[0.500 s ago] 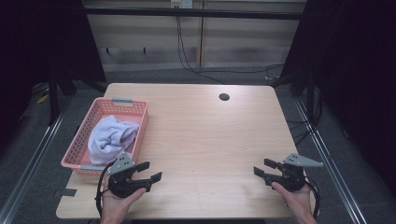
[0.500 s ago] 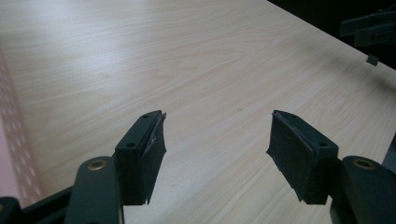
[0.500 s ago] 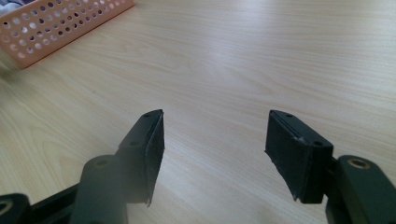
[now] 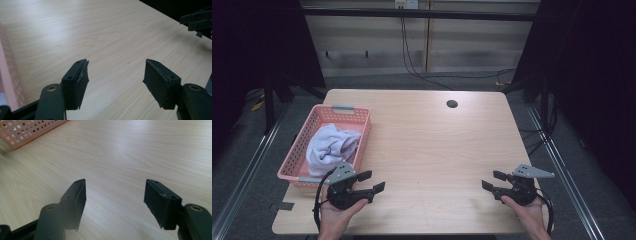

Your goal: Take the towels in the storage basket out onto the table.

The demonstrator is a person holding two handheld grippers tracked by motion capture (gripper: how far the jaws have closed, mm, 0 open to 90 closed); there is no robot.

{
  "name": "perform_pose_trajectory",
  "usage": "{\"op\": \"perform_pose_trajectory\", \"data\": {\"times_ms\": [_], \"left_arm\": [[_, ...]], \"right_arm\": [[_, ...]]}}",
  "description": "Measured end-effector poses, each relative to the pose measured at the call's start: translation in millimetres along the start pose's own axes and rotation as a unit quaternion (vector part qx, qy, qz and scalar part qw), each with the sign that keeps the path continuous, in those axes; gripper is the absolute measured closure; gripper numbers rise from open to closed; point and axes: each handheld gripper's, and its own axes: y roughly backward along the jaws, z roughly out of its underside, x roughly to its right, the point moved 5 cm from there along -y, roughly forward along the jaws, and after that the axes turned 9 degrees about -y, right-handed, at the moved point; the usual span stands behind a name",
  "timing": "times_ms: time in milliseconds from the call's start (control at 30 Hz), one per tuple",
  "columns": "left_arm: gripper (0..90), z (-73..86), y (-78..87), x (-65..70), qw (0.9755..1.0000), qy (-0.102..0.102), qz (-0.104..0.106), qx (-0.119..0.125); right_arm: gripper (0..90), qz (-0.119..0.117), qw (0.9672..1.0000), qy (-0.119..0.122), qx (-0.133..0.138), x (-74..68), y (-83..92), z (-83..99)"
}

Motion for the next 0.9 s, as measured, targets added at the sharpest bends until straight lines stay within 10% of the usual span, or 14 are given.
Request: {"op": "perform_pose_trajectory", "data": {"times_ms": [400, 900], "left_arm": [[31.2, -19.8, 26.2, -13.1, 0.9998, -0.015, -0.014, -0.002], [22.3, -24.7, 42.8, -65.6, 0.9958, -0.002, -0.063, -0.066]], "right_arm": [[32.8, -0.011, 0.9996, 0.025, -0.010, -14.1, -4.7, 0.8], [30.7, -0.015, 0.9994, 0.024, -0.018, -14.1, -7.7, 1.4]]}}
